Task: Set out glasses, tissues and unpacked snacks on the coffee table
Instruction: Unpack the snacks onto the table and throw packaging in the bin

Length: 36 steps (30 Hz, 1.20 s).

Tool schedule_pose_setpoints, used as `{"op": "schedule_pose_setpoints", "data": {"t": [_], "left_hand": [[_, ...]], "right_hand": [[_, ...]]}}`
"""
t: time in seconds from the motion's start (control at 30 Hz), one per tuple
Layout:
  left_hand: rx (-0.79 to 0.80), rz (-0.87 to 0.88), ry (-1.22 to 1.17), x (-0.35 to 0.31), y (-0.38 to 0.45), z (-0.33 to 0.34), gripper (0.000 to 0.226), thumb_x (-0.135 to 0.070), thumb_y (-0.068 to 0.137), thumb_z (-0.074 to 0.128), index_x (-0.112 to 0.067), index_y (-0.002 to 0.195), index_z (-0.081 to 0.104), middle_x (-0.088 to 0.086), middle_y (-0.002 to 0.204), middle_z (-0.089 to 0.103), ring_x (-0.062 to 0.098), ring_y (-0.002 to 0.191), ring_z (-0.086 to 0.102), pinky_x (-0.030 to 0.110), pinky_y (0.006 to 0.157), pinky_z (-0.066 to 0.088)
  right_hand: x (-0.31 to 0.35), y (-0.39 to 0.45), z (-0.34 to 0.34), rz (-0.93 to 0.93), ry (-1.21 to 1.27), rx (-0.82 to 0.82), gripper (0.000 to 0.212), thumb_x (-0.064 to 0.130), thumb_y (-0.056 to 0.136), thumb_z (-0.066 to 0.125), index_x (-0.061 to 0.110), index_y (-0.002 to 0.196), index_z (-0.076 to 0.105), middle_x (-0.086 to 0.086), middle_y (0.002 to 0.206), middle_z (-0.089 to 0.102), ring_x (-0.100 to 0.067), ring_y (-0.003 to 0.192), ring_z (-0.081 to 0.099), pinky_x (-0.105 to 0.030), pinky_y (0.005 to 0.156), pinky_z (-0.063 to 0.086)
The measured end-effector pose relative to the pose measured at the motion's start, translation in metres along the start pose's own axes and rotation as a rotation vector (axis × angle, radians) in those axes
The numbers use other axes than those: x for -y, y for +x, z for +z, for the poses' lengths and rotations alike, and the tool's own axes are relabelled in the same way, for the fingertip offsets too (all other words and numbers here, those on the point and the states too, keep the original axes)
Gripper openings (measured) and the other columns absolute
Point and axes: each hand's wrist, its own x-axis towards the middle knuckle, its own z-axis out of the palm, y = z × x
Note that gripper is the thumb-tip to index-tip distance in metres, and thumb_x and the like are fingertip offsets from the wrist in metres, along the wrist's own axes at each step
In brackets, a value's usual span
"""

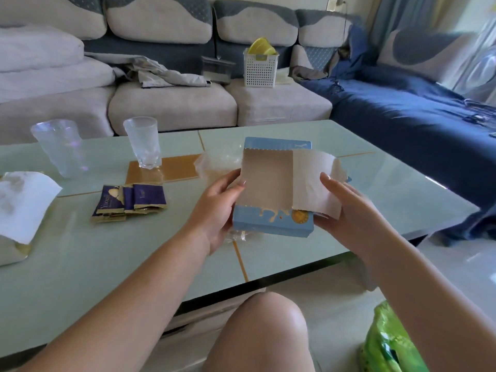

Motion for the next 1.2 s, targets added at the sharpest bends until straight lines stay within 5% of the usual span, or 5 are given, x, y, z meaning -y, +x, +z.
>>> {"op": "schedule_pose_setpoints", "data": {"t": [0.23,0.4,0.5,0.7,1.2], "left_hand": [[0.074,0.028,0.016,0.043,0.015,0.11,0.034,-0.019,0.093,0.055,-0.033,0.123,0.058,-0.001,0.114,0.069,0.022,0.107,0.064,0.043,0.097,0.048],[0.134,-0.012,-0.05,0.067,0.028,0.175,0.04,-0.021,0.09,0.059,-0.029,0.129,0.056,0.004,0.119,0.067,0.024,0.108,0.064,0.044,0.099,0.048],[0.166,-0.005,-0.112,0.073,0.034,0.196,0.032,-0.029,0.094,0.053,-0.025,0.125,0.061,0.004,0.118,0.068,0.023,0.111,0.063,0.044,0.099,0.048],[0.275,0.099,-0.103,0.07,0.04,0.196,0.028,-0.048,0.089,0.053,-0.039,0.112,0.064,-0.007,0.115,0.069,0.011,0.108,0.064,0.036,0.096,0.048],[0.198,0.341,0.034,0.08,0.037,0.183,0.03,-0.024,0.094,0.053,-0.032,0.122,0.062,-0.019,0.096,0.072,0.004,0.094,0.066,0.025,0.08,0.055]], "right_hand": [[0.026,-0.031,-0.105,0.174,0.617,0.191,0.078,0.061,0.08,0.053,-0.001,0.128,0.053,-0.032,0.116,0.061,-0.051,0.109,0.056,-0.059,0.083,0.049],[0.024,-0.027,-0.121,-0.237,-0.115,-0.294,0.02,0.038,0.09,0.053,0.028,0.102,0.065,0.0,0.096,0.067,-0.016,0.077,0.067,-0.034,0.074,0.045],[0.024,-0.018,-0.131,-0.335,-0.451,-0.43,0.029,0.033,0.078,0.073,0.035,0.104,0.061,0.005,0.102,0.067,-0.013,0.084,0.066,-0.034,0.077,0.052],[0.026,-0.007,-0.131,-0.429,-0.461,-0.494,0.038,0.022,0.073,0.076,0.036,0.102,0.056,0.004,0.103,0.066,-0.017,0.082,0.065,-0.025,0.066,0.054],[0.011,-0.009,-0.119,-0.522,-0.348,-0.465,0.041,0.013,0.074,0.074,0.03,0.106,0.056,-0.008,0.11,0.064,-0.019,0.086,0.067,-0.018,0.059,0.052]]}}
